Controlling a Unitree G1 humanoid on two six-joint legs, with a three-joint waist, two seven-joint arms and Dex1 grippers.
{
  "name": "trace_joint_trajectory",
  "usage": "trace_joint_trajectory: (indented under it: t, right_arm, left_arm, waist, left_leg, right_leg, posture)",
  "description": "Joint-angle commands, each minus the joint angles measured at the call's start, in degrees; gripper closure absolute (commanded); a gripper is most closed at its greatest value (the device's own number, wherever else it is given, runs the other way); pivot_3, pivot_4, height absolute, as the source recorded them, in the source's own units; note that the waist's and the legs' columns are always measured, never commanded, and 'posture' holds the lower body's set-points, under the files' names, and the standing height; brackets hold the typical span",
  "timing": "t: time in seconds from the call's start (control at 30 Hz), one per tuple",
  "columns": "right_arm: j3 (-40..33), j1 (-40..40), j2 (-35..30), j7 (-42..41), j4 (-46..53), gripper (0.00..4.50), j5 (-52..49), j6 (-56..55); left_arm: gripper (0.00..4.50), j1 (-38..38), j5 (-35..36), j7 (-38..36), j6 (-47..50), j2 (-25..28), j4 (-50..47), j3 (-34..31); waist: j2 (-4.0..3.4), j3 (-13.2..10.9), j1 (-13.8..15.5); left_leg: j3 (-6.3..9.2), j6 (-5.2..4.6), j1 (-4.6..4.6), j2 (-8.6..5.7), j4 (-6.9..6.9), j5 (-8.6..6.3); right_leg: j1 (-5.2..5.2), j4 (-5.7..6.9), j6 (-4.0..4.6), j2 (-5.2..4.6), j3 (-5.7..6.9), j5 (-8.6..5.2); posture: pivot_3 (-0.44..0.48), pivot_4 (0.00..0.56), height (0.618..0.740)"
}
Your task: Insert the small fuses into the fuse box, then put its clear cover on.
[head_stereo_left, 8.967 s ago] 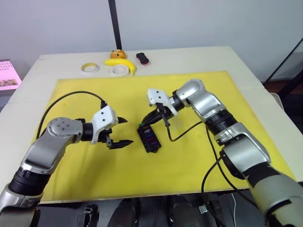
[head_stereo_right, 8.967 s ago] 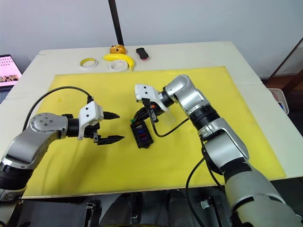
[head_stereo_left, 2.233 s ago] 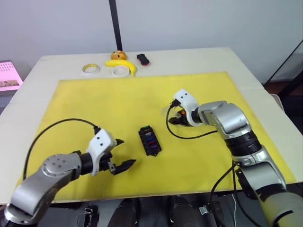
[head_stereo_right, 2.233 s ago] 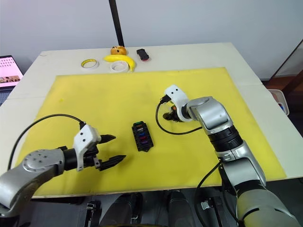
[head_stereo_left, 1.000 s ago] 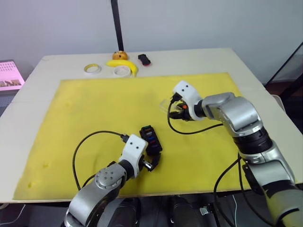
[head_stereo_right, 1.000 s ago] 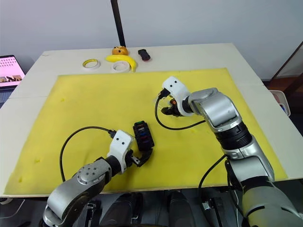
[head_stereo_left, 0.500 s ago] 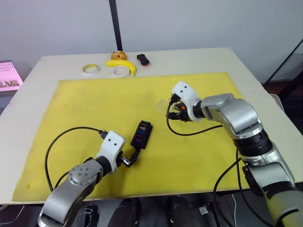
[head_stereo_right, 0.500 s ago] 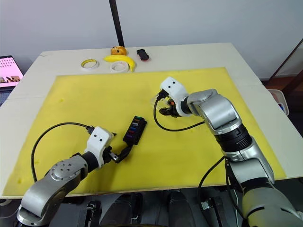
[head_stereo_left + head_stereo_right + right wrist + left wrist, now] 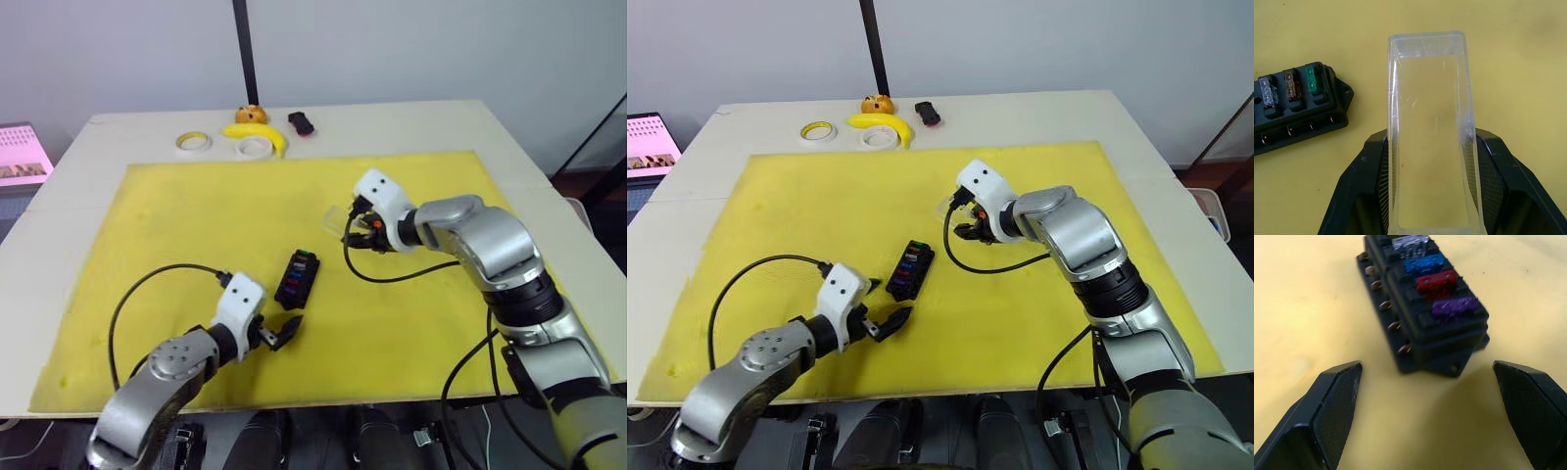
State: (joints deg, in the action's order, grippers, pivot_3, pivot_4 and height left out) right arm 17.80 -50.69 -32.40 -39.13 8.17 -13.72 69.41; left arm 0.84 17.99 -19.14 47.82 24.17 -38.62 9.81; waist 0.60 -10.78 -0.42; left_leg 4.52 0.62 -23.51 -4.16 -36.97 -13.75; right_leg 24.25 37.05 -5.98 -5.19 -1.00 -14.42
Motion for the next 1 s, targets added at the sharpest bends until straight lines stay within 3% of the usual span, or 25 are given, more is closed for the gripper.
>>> trace_joint_trajectory:
  t: [0.03,0.37,0.63,0.73,0.83,1.0]
  right_arm:
    - [-0.57,-0.95,-0.22,0.26,2.27,2.80,-0.11,-0.85]
    - [-0.37,-0.96,-0.65,0.47,2.64,2.80,0.15,-1.21]
    - [-0.18,-0.78,-0.67,0.61,2.17,2.80,0.45,-2.26]
    - [-0.07,-0.72,-0.72,0.55,2.07,2.80,0.52,-2.65]
    - [0.01,-0.64,-0.98,0.37,1.98,2.80,0.63,-3.25]
    - [-0.17,-0.06,-2.32,-1.22,2.92,2.80,0.09,-5.14]
  left_arm:
    - [0.00,-0.17,-1.37,1.16,-0.56,-1.62,0.42,3.31]
    - [0.00,-1.93,-6.99,8.22,-2.30,-10.07,5.75,5.57]
    - [0.00,-1.84,-9.15,8.92,-3.12,-10.89,7.39,5.24]
    - [0.73,-1.65,-8.87,8.39,-2.99,-10.62,7.18,4.80]
    - [1.94,-1.78,-8.01,6.80,-2.43,-9.57,6.71,3.81]
    - [1.95,-3.68,-5.71,1.06,-2.07,-4.91,6.91,1.36]
  waist:
    - [0.00,0.00,0.04]
    - [-0.01,0.01,1.33]
    - [-0.01,0.01,1.27]
    - [-0.01,0.01,1.24]
    - [-0.01,0.01,1.17]
    - [-0.01,0.01,1.03]
  left_leg:
    - [0.01,0.00,0.00,0.00,0.00,0.00]
    - [0.02,-0.01,0.00,-0.05,-0.06,0.00]
    - [0.04,-0.03,0.01,-0.06,-0.09,-0.01]
    - [0.05,-0.03,0.01,-0.06,-0.10,-0.01]
    - [0.05,-0.03,0.01,-0.05,-0.09,-0.01]
    - [0.05,-0.03,0.01,-0.02,-0.08,-0.01]
  right_leg:
    - [0.00,0.00,0.00,0.00,0.00,0.00]
    - [-0.08,-0.04,0.01,0.04,0.05,0.00]
    - [-0.14,-0.06,0.01,0.04,0.09,-0.01]
    - [-0.14,-0.06,0.01,0.04,0.09,-0.01]
    - [-0.13,-0.06,0.01,0.05,0.10,-0.01]
    - [-0.10,-0.05,0.00,0.09,0.10,-0.01]
  posture:
    - [0.000,0.150,0.740]
    - [0.000,0.150,0.740]
    - [0.000,0.150,0.740]
    - [0.000,0.150,0.740]
    - [0.000,0.150,0.740]
    - [0.000,0.150,0.740]
